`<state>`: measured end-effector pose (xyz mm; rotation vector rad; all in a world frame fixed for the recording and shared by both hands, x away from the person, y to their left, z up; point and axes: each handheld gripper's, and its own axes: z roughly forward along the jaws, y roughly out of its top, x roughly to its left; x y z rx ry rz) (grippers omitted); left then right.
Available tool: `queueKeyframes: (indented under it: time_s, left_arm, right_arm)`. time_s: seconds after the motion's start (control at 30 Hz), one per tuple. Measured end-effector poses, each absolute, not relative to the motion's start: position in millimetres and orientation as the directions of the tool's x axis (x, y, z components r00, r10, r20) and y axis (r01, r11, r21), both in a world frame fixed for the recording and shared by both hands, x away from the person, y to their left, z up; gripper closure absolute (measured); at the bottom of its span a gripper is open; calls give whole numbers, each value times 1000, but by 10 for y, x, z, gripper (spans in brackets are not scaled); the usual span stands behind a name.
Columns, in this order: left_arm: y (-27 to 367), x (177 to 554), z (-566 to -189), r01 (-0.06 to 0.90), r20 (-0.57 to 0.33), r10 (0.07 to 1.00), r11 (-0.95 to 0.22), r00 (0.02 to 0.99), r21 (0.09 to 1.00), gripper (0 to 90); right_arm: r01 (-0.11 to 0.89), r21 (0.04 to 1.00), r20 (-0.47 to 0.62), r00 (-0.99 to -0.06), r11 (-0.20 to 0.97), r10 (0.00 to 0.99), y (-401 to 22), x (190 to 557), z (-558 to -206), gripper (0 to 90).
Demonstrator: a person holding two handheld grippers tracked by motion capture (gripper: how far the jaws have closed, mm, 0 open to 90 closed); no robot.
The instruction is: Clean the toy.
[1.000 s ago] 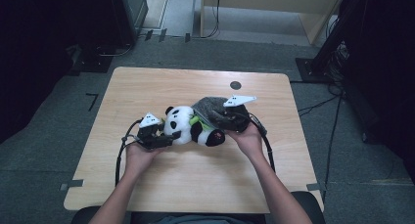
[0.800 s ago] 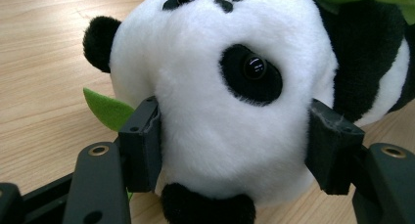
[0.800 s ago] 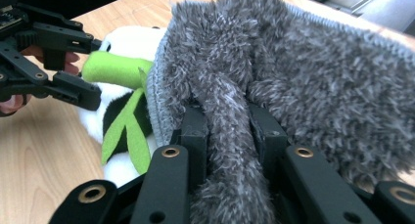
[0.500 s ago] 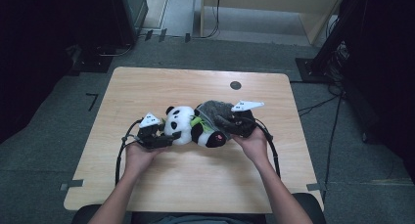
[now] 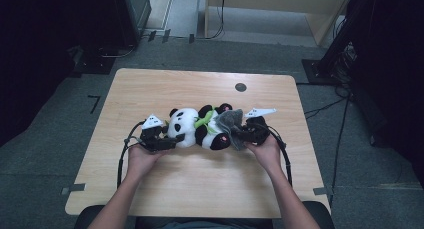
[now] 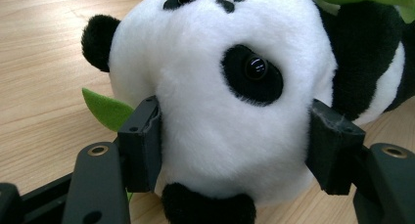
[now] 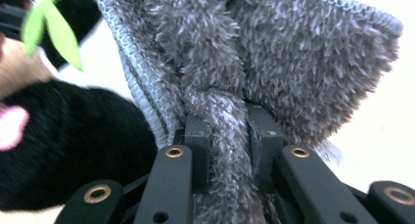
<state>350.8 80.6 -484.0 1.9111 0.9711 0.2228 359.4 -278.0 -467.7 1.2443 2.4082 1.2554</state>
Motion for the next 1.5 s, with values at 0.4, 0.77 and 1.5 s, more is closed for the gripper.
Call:
queueKeyframes:
  time_s: [0.4,0.77,1.5]
  left_arm:
    - [813,3509,-4836,532,-234,705,-235,670,813,326]
    - [803,3486,-4840,520,-222,710,-233,669,822,326]
    - [798,3476,-4841,518,-220,714,-229,665,824,323]
  right_arm:
    - [583,770,242,-641,258,729,-2809,3523,-4459,773]
    - [482,823,173,-717,301,675,-2526,3557,-3954,773]
    - [469,725,181,-836,505,517,-1361,4063,-3915,699]
